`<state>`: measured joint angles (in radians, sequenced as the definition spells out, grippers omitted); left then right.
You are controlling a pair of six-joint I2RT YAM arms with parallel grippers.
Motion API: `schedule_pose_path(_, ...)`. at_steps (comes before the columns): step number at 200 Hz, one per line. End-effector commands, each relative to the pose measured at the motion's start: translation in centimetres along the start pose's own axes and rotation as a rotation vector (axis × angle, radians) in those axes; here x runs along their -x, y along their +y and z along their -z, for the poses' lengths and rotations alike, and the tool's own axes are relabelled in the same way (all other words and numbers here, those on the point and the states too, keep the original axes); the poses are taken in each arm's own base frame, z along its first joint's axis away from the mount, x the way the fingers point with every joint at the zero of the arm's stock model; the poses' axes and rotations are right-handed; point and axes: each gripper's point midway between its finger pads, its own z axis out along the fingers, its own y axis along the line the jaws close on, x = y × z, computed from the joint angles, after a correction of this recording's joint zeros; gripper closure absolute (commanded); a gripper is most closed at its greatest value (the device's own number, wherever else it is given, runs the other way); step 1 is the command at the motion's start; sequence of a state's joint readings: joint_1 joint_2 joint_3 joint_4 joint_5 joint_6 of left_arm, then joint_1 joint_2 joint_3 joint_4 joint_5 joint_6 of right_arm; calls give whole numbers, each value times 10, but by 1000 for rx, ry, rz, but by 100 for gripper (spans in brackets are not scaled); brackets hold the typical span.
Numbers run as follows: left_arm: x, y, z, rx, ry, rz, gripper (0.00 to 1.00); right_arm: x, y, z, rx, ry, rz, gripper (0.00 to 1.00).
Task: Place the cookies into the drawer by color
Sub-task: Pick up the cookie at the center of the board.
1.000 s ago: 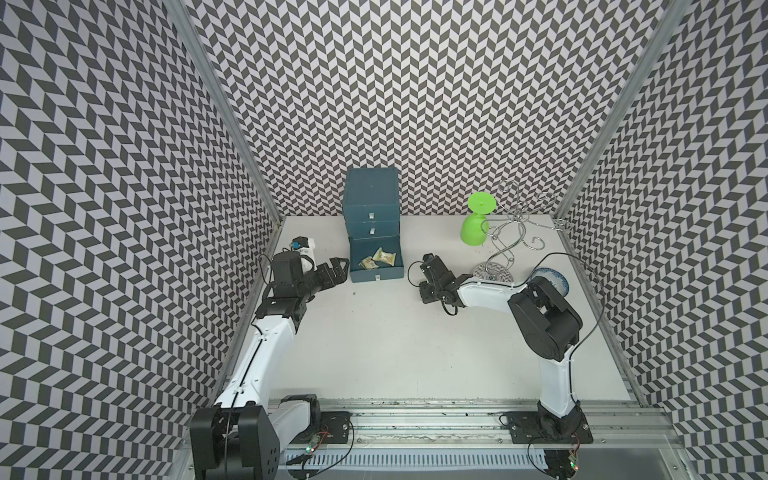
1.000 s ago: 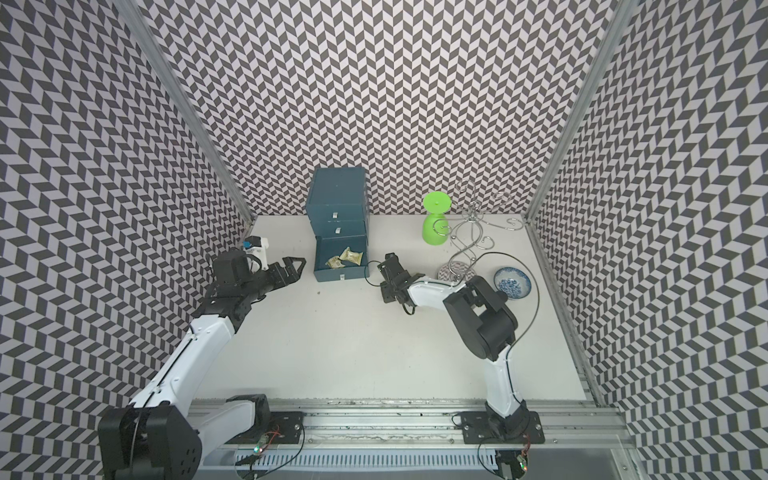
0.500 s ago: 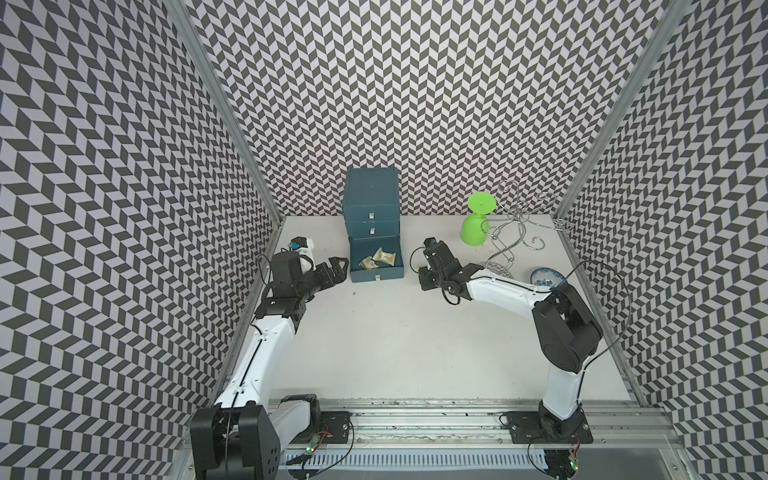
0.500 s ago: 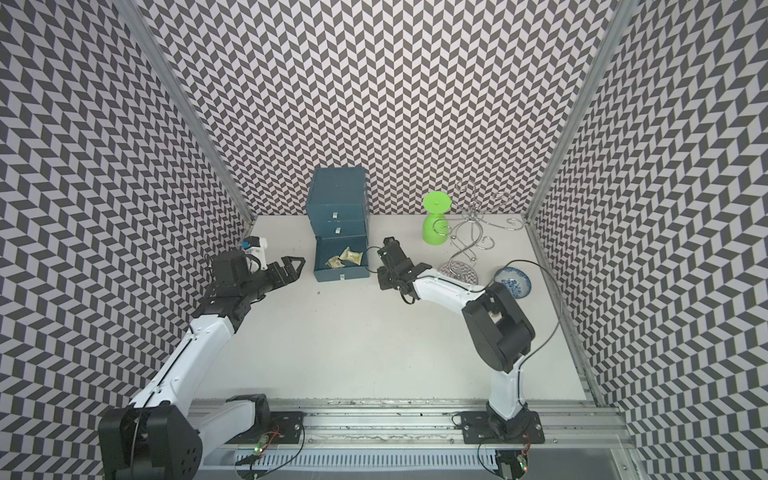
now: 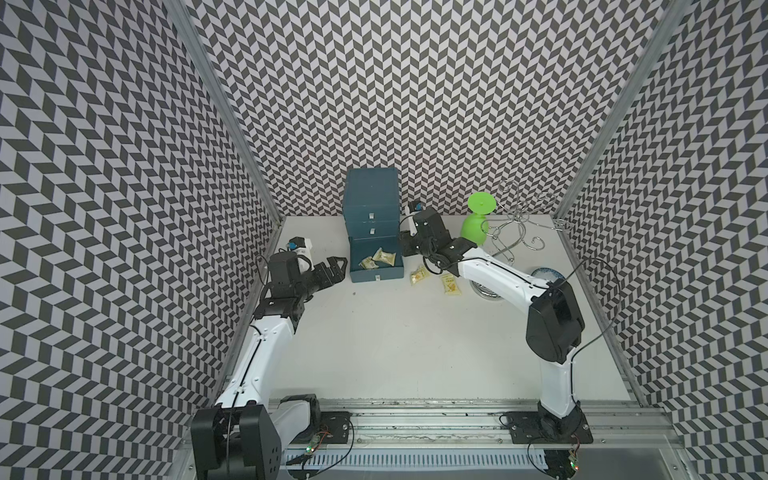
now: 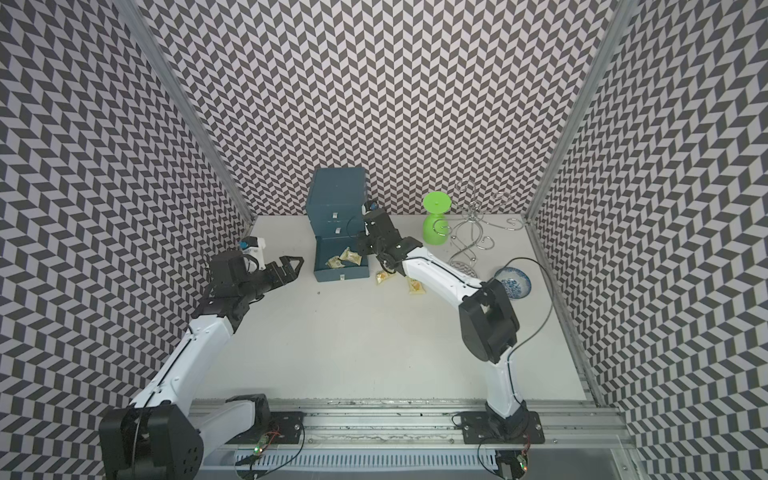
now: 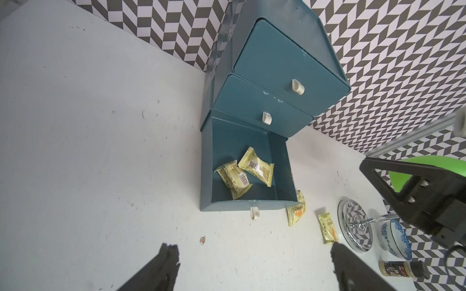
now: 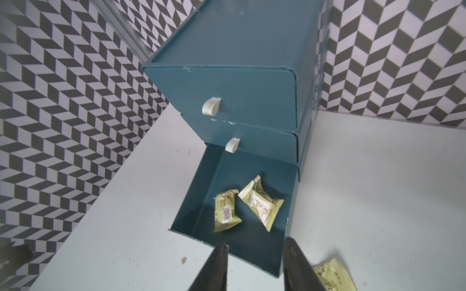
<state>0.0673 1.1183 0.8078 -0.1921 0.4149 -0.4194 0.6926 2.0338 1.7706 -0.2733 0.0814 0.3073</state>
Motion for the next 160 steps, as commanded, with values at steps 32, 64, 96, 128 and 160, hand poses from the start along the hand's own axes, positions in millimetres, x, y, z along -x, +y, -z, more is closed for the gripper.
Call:
schedule_pose_path(32,2,0,2,-15,-17,-4,2,-43,-33,-13,-163,99,-54,39)
schedule_pose_path(64,3,-3,3,-30,-20,0,2,-85,-69,-6,-267,128,-207,30)
schedule_pose_path(96,2,-1,2,-31,-17,8,2,-98,-76,-13,-284,157,-474,32)
schedule_pose_path(128,3,-2,3,-35,-18,7,2,-104,-76,-38,-296,186,-568,26)
schedule_pose_path(160,3,-2,4,-38,-20,8,2,-124,-87,-60,-388,251,-594,25)
